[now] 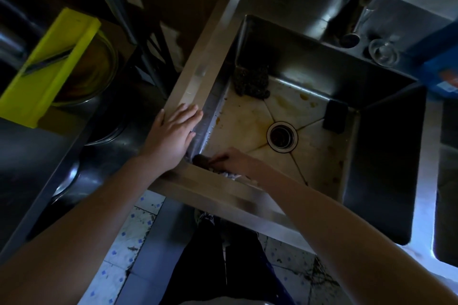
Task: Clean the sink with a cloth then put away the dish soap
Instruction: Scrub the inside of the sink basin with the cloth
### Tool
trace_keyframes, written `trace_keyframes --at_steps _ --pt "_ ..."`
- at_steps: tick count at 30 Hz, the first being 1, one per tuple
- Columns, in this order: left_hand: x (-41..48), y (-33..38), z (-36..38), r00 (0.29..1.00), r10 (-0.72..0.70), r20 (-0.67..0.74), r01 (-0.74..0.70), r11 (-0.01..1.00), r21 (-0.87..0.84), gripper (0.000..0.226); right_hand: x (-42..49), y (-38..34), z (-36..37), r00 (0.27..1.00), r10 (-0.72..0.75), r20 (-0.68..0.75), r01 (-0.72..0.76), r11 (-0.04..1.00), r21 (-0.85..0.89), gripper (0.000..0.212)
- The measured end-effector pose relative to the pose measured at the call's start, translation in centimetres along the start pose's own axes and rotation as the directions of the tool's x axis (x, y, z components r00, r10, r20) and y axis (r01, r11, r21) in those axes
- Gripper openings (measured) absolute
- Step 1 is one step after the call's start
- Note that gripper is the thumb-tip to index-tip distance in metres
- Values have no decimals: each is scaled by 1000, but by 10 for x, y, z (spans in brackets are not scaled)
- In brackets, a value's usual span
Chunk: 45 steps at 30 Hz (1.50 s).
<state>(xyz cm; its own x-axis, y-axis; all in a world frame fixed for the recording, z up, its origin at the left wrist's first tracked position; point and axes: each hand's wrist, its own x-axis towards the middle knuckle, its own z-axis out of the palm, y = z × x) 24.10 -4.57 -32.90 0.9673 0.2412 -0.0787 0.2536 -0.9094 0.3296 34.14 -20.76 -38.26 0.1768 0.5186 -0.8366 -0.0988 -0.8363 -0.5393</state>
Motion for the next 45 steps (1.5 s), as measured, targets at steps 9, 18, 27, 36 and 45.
trace_keyframes --at_steps 9,18,27,36,45 --pt "2 1 1 1000 -4 2 4 1000 29 51 -41 96 -52 972 231 37 -230 973 -26 28" --pt "1 2 6 999 -32 7 32 998 53 51 -101 195 -103 903 374 -211 -394 917 -65 38" --pt "-1 1 9 1000 -28 -9 29 998 64 50 -95 161 -87 927 334 -170 -369 892 -262 34" --pt "0 0 11 1000 -13 -15 14 998 67 50 -52 49 -35 987 156 -26 -158 983 -95 27" --pt "2 1 10 1000 -5 -6 6 989 145 50 -50 43 -28 993 118 -21 -118 993 -27 31"
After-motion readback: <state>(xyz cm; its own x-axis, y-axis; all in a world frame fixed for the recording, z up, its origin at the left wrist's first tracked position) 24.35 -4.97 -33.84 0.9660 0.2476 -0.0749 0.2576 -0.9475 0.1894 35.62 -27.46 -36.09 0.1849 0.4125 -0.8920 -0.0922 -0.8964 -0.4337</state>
